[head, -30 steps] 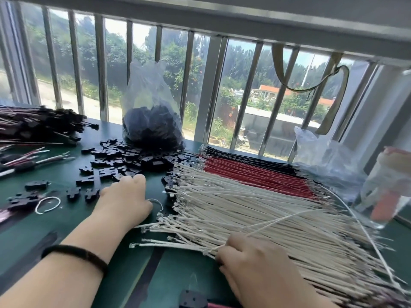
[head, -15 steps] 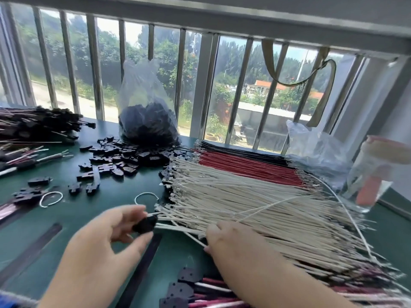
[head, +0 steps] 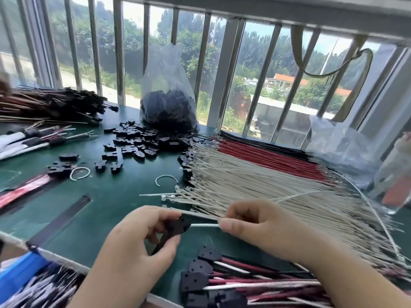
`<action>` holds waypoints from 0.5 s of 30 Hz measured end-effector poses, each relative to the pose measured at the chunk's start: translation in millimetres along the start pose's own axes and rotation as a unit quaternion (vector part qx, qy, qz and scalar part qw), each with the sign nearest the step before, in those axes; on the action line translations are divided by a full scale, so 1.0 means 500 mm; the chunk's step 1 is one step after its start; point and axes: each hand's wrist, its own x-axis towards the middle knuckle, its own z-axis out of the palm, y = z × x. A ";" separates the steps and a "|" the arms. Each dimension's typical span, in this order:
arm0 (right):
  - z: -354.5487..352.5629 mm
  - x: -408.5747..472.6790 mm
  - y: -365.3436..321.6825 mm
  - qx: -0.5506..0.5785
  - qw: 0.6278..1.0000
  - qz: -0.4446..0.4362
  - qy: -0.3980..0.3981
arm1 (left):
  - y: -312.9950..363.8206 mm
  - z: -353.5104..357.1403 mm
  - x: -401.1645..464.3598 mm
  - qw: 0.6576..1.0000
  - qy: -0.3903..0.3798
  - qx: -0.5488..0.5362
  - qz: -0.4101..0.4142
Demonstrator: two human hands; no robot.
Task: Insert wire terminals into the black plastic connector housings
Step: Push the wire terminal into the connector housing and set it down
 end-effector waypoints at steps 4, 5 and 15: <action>0.001 -0.003 0.013 -0.004 0.991 -0.055 0.120 | -0.004 -0.005 -0.007 0.988 0.015 -0.139 -0.066; 0.000 -0.005 0.013 -0.010 0.992 -0.052 0.116 | -0.005 -0.006 -0.006 0.989 0.005 -0.137 -0.058; -0.004 -0.020 0.002 -0.049 0.992 -0.060 0.100 | 0.022 0.014 -0.004 0.997 -0.006 -0.076 0.007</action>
